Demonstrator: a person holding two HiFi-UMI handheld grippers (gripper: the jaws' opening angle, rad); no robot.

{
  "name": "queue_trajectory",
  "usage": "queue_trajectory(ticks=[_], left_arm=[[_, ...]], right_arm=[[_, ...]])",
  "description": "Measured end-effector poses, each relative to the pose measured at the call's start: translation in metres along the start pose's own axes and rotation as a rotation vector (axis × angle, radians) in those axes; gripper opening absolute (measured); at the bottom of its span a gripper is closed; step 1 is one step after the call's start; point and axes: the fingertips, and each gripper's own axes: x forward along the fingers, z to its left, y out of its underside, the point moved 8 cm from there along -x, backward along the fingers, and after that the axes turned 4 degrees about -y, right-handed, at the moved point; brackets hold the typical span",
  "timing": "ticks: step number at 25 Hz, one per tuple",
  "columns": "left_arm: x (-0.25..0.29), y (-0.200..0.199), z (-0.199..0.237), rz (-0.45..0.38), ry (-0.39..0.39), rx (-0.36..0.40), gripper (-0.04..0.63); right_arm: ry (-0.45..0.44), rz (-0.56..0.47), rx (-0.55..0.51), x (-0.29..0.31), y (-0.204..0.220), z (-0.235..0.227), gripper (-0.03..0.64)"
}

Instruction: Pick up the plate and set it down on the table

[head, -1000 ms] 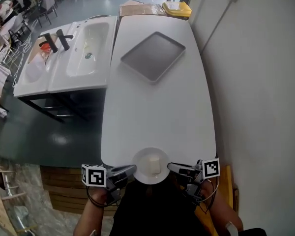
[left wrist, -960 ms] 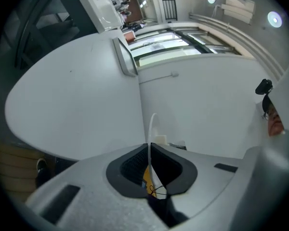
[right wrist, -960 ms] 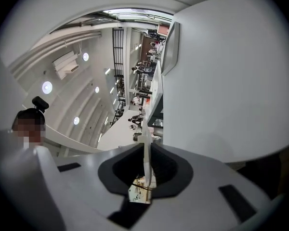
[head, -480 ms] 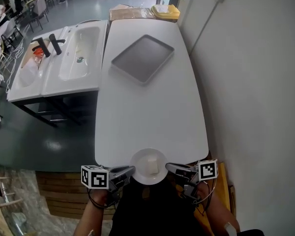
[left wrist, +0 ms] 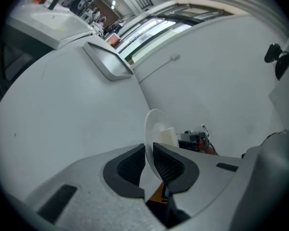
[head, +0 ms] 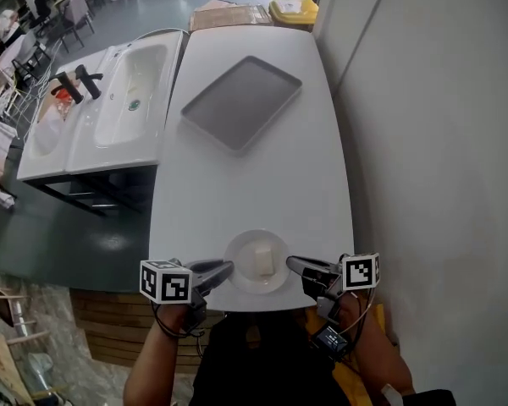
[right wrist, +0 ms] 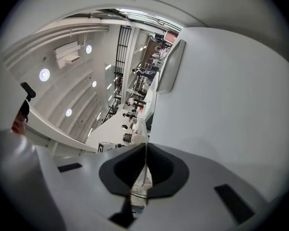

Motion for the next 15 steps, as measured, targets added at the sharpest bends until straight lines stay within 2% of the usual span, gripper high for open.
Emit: queue_trajectory(ticks=[3,8,11,15], left_arm=[[0.026,-0.024,0.005,0.019,-0.072,0.063,0.048],[0.064,-0.055,0.020,0.046,-0.158,0.096,0.054],[0.084,-0.065,0.033,0.095,-0.234,0.133,0.064],[0.102,-0.073,0.045,0.138,-0.298,0.162,0.071]], right_arm=[[0.013,0.016,-0.015,0.000,-0.034,-0.019,0.009],[0.050,0.040,0.010,0.007,-0.077,-0.053,0.009],[0.102,0.076,-0.002,0.013,-0.093,-0.073,0.009],[0.160,0.119,-0.008,0.021,-0.107,-0.091,0.009]])
